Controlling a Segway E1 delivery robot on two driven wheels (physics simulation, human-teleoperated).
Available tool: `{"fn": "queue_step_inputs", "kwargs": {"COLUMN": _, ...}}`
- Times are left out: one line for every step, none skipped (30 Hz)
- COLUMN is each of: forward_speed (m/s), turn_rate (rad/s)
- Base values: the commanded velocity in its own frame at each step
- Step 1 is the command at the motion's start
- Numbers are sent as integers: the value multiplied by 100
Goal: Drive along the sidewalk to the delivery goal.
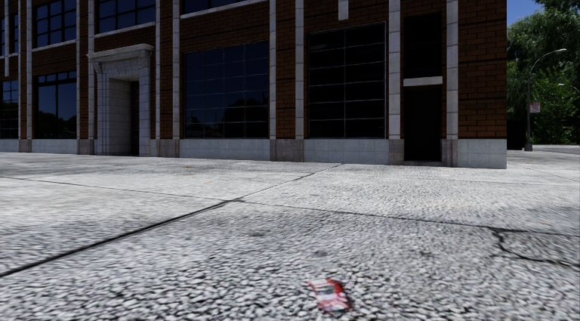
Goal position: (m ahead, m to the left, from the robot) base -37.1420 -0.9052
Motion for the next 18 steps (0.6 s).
{"fn": "queue_step_inputs", "kwargs": {"forward_speed": 0, "turn_rate": 0}}
{"fn": "queue_step_inputs", "kwargs": {"forward_speed": 0, "turn_rate": 0}}
{"fn": "queue_step_inputs", "kwargs": {"forward_speed": 0, "turn_rate": 0}}
{"fn": "queue_step_inputs", "kwargs": {"forward_speed": 0, "turn_rate": 0}}
{"fn": "queue_step_inputs", "kwargs": {"forward_speed": 0, "turn_rate": 0}}
{"fn": "queue_step_inputs", "kwargs": {"forward_speed": 0, "turn_rate": 0}}
{"fn": "queue_step_inputs", "kwargs": {"forward_speed": 0, "turn_rate": 0}}
{"fn": "queue_step_inputs", "kwargs": {"forward_speed": 0, "turn_rate": 0}}
{"fn": "queue_step_inputs", "kwargs": {"forward_speed": 0, "turn_rate": 0}}
{"fn": "queue_step_inputs", "kwargs": {"forward_speed": 0, "turn_rate": 0}}
{"fn": "queue_step_inputs", "kwargs": {"forward_speed": 0, "turn_rate": 0}}
{"fn": "queue_step_inputs", "kwargs": {"forward_speed": 0, "turn_rate": 0}}
{"fn": "queue_step_inputs", "kwargs": {"forward_speed": 0, "turn_rate": 0}}
{"fn": "queue_step_inputs", "kwargs": {"forward_speed": 0, "turn_rate": 0}}
{"fn": "queue_step_inputs", "kwargs": {"forward_speed": 0, "turn_rate": 0}}
{"fn": "queue_step_inputs", "kwargs": {"forward_speed": 0, "turn_rate": 0}}
{"fn": "queue_step_inputs", "kwargs": {"forward_speed": 0, "turn_rate": 0}}
{"fn": "queue_step_inputs", "kwargs": {"forward_speed": 0, "turn_rate": 0}}
